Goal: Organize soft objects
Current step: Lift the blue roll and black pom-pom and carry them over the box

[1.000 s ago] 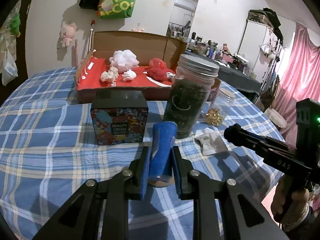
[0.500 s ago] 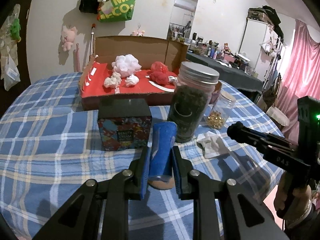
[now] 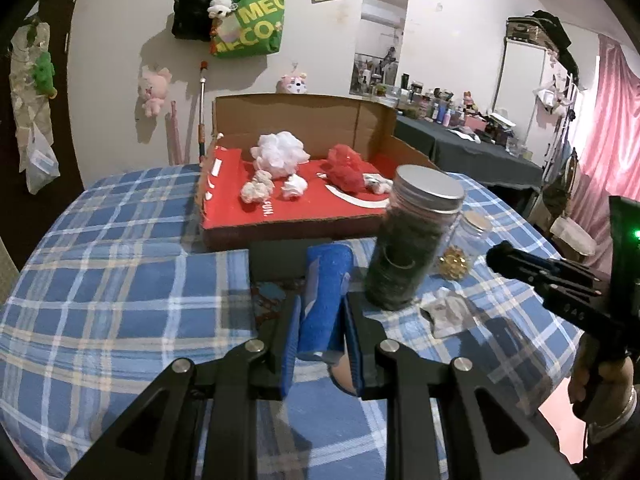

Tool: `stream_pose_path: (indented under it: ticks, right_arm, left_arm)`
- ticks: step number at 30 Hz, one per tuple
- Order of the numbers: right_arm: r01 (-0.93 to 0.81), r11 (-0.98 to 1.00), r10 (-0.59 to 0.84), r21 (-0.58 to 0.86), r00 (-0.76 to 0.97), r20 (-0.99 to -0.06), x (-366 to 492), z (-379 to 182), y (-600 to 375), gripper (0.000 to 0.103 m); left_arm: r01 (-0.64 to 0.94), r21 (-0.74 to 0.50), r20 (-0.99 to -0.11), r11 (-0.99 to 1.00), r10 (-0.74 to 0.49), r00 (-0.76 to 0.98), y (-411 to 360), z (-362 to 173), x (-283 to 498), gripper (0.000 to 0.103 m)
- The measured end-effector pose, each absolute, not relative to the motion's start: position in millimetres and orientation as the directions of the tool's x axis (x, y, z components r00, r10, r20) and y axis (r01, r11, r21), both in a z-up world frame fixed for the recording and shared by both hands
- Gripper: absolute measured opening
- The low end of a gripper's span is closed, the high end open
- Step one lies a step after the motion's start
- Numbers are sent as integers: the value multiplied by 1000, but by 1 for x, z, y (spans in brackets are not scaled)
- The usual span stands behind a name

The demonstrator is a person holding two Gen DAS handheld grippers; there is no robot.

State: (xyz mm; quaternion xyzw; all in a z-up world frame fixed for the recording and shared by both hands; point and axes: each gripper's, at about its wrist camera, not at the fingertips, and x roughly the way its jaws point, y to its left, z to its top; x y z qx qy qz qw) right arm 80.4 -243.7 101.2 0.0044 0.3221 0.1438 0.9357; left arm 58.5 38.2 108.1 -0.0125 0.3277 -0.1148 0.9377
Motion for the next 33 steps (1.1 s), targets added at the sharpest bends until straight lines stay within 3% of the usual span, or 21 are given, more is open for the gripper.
stream_pose_path:
  ticks: [33]
  right_arm:
    - [-368, 926, 221, -83, 708, -671, 138, 135, -244, 25]
  left_arm:
    - [321, -62, -720, 945, -266, 641, 32, 120, 144, 23]
